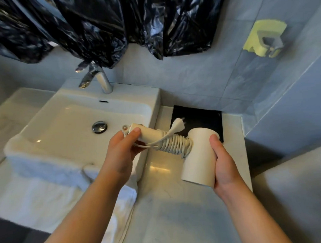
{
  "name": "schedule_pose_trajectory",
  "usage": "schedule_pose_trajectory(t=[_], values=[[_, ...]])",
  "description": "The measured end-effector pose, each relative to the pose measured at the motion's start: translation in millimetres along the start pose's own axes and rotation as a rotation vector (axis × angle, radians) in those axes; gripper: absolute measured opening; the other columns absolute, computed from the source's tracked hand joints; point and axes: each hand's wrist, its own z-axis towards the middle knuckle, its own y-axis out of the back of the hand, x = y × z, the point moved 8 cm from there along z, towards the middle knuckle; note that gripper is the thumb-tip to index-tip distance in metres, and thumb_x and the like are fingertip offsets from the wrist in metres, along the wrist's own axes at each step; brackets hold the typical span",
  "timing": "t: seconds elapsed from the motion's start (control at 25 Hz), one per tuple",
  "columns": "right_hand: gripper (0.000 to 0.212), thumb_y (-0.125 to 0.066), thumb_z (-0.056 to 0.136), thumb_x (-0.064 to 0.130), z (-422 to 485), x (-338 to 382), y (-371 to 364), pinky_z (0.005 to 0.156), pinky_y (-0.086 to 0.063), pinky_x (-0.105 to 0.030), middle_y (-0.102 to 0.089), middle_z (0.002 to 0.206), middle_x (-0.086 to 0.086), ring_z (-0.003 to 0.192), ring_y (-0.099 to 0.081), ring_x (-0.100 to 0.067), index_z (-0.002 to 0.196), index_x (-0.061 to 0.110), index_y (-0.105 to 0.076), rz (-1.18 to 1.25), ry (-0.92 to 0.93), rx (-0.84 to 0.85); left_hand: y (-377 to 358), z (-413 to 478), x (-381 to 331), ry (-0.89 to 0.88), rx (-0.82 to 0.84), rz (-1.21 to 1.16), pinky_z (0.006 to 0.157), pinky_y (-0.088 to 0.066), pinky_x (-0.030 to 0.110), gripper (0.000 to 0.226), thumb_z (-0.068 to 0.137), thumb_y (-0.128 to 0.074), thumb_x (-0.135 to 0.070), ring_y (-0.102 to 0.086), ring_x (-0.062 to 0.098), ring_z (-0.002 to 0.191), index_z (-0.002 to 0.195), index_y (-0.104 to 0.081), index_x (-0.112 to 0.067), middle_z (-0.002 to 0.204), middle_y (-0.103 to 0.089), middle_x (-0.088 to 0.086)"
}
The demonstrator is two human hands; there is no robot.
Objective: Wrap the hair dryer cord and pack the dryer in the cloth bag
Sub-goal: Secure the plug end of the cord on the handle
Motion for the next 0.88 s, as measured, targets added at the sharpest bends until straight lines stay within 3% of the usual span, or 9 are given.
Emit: schedule_pose_trajectory(t=[0.08, 0.16, 0.28, 0.44, 0.6, 0.72, 0.88], values=[[0.056, -0.057, 0.075, 0.061, -2.4, 0.8, -21.1, 0.075, -0.058, -0.05, -0.073, 0.1, -0.017, 0.088, -0.071, -0.035, 0.114, 0.021, -0.062, -0.019, -0.02, 0.057, 16.7, -9.6, -14.2, -0.024, -0.04, -0.024, 0.078, -0.058, 0.035, 0.024, 0.083, -0.065, -0.021, -0.069, 0.02, 0.084, 0.102, -0.065, -0.006, 0.085, -0.072, 0.005], [0.064, -0.059, 0.067, 0.062, -3.7, -2.2, -43.6, 0.073, -0.058, -0.049, -0.073, 0.099, -0.017, 0.086, -0.071, -0.034, 0.115, 0.02, -0.062, -0.029, -0.029, 0.115, 34.5, -19.0, -24.2, -0.055, -0.116, -0.061, 0.073, -0.06, 0.03, 0.01, 0.092, -0.058, -0.015, -0.069, 0.014, 0.073, 0.095, -0.063, -0.007, 0.072, -0.072, -0.002], [0.059, -0.06, 0.068, 0.059, -5.7, -13.1, -81.8, 0.071, -0.057, -0.047, -0.075, 0.091, -0.015, 0.079, -0.071, -0.031, 0.113, 0.02, -0.062, -0.039, -0.052, 0.193, 70.6, -28.5, -38.2, -0.09, -0.231, -0.058, 0.069, -0.06, 0.027, 0.013, 0.097, -0.051, -0.012, -0.069, 0.01, 0.066, 0.091, -0.062, -0.008, 0.065, -0.07, -0.005], [0.041, -0.053, 0.086, 0.053, -9.6, -35.2, -130.2, 0.063, -0.057, -0.042, -0.076, 0.077, -0.012, 0.066, -0.072, -0.027, 0.108, 0.02, -0.062, -0.074, -0.101, 0.257, 123.7, -37.9, -46.9, -0.081, -0.318, -0.114, 0.068, -0.059, 0.028, 0.013, 0.097, -0.052, -0.011, -0.068, 0.013, 0.068, 0.088, -0.062, -0.008, 0.068, -0.069, -0.001], [0.046, -0.056, 0.083, 0.056, -19.3, -64.3, -189.9, 0.07, -0.057, -0.047, -0.075, 0.084, -0.015, 0.071, -0.071, -0.031, 0.109, 0.018, -0.064, -0.165, -0.125, 0.28, 192.7, -46.2, -46.1, -0.026, -0.4, -0.215, 0.077, -0.058, 0.035, 0.012, 0.097, -0.053, -0.01, -0.067, 0.016, 0.07, 0.09, -0.061, -0.004, 0.077, -0.065, 0.007], [0.043, -0.054, 0.086, 0.054, -23.3, -91.7, -237.9, 0.069, -0.056, -0.043, -0.075, 0.08, -0.014, 0.069, -0.071, -0.029, 0.104, 0.017, -0.066, -0.208, -0.142, 0.285, 253.5, -48.3, -48.6, 0.016, -0.433, -0.26, 0.072, -0.06, 0.033, 0.011, 0.097, -0.053, -0.01, -0.07, 0.016, 0.069, 0.092, -0.06, -0.002, 0.08, -0.066, 0.01], [0.041, -0.052, 0.087, 0.052, -32.6, -137.5, -321.0, 0.078, -0.055, -0.054, -0.075, 0.081, -0.016, 0.074, -0.069, -0.033, 0.104, 0.017, -0.066, -0.277, -0.186, 0.295, 345.6, -49.9, -63.1, 0.076, -0.49, -0.295, 0.076, -0.058, 0.036, 0.01, 0.097, -0.052, -0.007, -0.068, 0.024, 0.081, 0.094, -0.059, -0.002, 0.088, -0.066, 0.014]])
